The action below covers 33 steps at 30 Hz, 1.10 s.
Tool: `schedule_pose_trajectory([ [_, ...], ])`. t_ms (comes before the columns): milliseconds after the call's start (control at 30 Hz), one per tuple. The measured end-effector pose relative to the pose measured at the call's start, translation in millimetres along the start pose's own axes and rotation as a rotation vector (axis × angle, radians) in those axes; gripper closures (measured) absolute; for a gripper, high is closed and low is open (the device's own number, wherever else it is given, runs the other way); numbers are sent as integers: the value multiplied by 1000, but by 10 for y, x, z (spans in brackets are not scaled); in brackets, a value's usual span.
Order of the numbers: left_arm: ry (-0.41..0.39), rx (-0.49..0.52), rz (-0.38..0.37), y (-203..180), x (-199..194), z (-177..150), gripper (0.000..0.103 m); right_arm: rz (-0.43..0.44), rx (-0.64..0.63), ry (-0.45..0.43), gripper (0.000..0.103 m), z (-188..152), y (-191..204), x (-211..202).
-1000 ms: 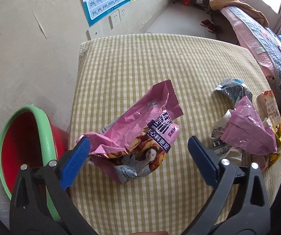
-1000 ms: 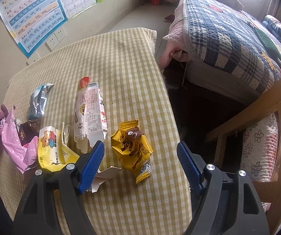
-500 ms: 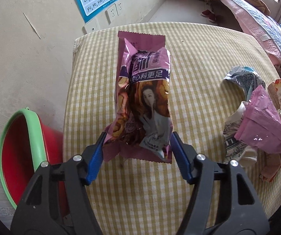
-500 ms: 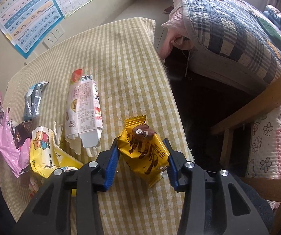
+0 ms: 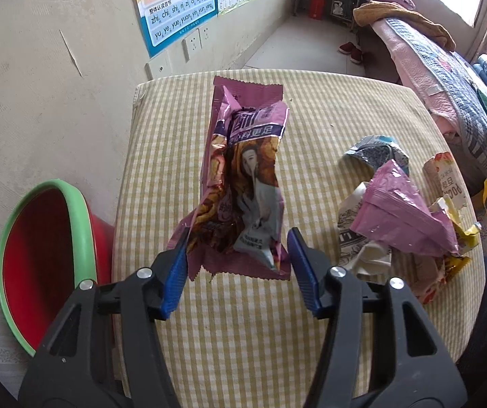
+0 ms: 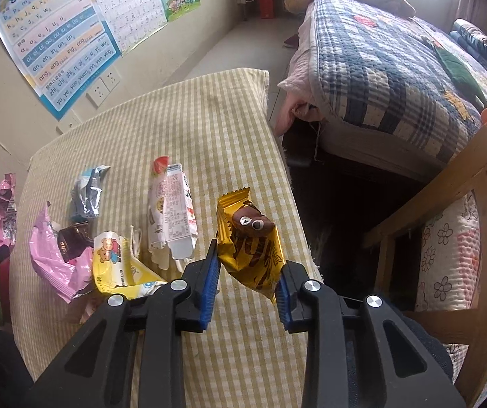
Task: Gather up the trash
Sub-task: 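Grasp the pink wrapper with the left gripper while the right grasps the yellow wrapper, then carry the pink and yellow wrappers over the red bin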
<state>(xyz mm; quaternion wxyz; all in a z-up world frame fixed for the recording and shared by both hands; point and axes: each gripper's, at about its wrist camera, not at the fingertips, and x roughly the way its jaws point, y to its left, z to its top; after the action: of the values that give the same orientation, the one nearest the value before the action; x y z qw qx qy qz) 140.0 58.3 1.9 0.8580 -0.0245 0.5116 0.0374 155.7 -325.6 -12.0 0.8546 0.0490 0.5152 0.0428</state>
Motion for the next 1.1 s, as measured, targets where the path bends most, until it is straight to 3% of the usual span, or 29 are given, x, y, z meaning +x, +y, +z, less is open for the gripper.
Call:
schedule_pose_trajectory([
  [400,-68,-63,-30,77,-551,-271,49,29,-119,-103,74,-90,557,-506],
  [1100,-166,-231,-4,743,-1076,-576,49,159,-317,-156,74,-234,1696,-849],
])
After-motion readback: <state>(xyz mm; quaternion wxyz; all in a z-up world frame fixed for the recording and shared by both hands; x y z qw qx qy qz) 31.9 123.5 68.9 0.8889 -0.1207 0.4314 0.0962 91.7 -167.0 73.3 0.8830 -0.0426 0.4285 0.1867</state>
